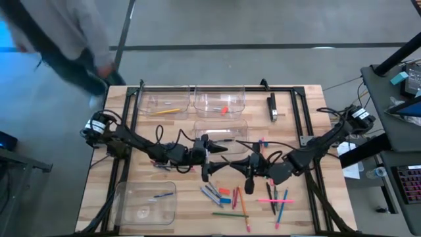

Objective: Sort crayons/erasers/pens/pencils in bins
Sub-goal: Put the top green crayon into the bottom transparent bin

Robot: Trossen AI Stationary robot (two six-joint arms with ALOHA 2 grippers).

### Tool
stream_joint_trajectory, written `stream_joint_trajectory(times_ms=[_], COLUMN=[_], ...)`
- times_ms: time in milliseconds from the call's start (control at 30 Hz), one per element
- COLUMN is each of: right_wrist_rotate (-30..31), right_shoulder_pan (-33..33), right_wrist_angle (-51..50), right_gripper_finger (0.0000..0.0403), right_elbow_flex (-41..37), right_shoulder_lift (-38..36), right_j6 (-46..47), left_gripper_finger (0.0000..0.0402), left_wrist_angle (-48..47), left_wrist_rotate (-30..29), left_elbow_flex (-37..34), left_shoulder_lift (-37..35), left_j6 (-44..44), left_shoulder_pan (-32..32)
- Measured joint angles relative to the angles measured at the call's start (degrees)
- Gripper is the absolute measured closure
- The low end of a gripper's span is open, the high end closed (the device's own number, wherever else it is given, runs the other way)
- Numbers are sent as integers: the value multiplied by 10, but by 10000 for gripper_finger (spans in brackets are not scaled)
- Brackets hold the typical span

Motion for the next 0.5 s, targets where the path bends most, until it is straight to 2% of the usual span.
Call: stream_joint_trajectory(times_ms=[100,233,500], right_wrist_rotate=[0,0,1], right_shoulder_pan=[-2,-3,-3], right_wrist_angle=[0,8,12], right_gripper_finger=[390,390,390], right_elbow_flex=[0,0,0], right_shoulder_lift=[8,16,19], right_j6=[0,0,-6], left_gripper_finger=[137,186,327], left_wrist_angle=[0,0,-4], left_wrist_rotate=[0,0,9], left_elbow_flex=[0,0,0], left_shoulder_lift=[0,0,0], left_j6=[-1,-1,-1], left_shoulder_pan=[0,0,0])
